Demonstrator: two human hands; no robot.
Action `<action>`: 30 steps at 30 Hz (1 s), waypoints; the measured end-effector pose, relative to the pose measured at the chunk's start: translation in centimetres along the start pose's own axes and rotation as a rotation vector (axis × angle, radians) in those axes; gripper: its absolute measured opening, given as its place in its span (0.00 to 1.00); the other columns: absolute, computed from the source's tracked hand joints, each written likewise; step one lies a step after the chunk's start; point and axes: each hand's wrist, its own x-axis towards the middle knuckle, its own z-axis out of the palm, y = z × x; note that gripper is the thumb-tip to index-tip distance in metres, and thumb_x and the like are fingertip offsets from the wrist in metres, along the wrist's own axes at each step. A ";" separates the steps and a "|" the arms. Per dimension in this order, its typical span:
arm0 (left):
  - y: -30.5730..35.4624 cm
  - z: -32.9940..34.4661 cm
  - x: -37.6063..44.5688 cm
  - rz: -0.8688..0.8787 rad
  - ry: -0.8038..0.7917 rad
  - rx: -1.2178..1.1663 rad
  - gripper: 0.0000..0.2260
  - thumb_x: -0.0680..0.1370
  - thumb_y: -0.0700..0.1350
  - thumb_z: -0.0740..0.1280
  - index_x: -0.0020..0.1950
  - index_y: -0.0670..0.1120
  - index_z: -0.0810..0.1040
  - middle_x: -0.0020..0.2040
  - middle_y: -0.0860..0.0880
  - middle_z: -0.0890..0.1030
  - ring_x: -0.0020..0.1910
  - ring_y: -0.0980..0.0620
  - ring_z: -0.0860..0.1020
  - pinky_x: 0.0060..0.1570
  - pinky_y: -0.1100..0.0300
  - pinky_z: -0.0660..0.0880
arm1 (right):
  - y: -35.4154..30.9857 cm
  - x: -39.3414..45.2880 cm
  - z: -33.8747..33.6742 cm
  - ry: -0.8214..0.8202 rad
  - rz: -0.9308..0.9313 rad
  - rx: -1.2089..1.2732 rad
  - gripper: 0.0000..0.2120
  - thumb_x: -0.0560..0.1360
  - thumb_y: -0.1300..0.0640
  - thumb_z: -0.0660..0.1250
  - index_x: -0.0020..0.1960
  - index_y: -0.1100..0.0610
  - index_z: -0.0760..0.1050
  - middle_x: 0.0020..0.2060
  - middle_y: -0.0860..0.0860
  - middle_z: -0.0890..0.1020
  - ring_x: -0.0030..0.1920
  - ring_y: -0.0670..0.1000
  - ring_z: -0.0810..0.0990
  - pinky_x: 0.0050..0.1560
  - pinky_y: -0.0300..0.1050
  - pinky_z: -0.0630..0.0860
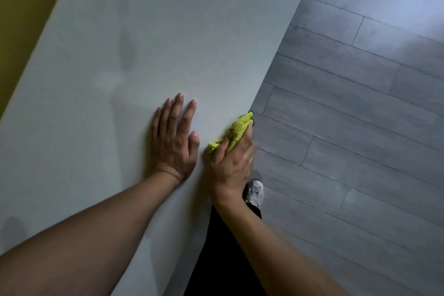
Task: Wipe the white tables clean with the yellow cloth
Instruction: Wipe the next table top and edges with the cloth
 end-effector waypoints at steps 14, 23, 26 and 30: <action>0.3 -0.3 0.3 -0.018 -0.016 -0.011 0.28 0.81 0.51 0.53 0.81 0.46 0.66 0.82 0.43 0.63 0.82 0.42 0.61 0.80 0.42 0.57 | -5.9 21.2 -2.3 0.104 0.008 -0.087 0.28 0.83 0.45 0.53 0.79 0.54 0.54 0.66 0.57 0.69 0.65 0.59 0.72 0.58 0.49 0.68; 0.4 -0.8 0.1 -0.018 0.012 -0.061 0.26 0.82 0.47 0.59 0.81 0.46 0.67 0.82 0.43 0.64 0.81 0.41 0.62 0.80 0.44 0.55 | -2.7 10.5 -0.7 0.098 -0.015 -0.043 0.28 0.83 0.47 0.54 0.80 0.53 0.54 0.65 0.59 0.69 0.62 0.62 0.74 0.61 0.58 0.72; 0.3 -1.1 -0.1 -0.023 -0.011 -0.066 0.25 0.83 0.48 0.58 0.82 0.47 0.65 0.82 0.43 0.62 0.82 0.41 0.60 0.81 0.46 0.52 | 0.2 0.6 1.0 0.056 -0.017 0.023 0.30 0.82 0.50 0.56 0.81 0.54 0.52 0.67 0.61 0.68 0.64 0.64 0.72 0.62 0.59 0.70; 0.1 -1.2 -0.3 -0.018 -0.045 -0.078 0.25 0.84 0.48 0.55 0.82 0.48 0.64 0.83 0.43 0.60 0.83 0.42 0.58 0.81 0.49 0.49 | 2.4 -5.9 2.2 0.022 0.037 -0.051 0.32 0.82 0.49 0.56 0.82 0.53 0.49 0.69 0.61 0.67 0.67 0.63 0.70 0.61 0.60 0.69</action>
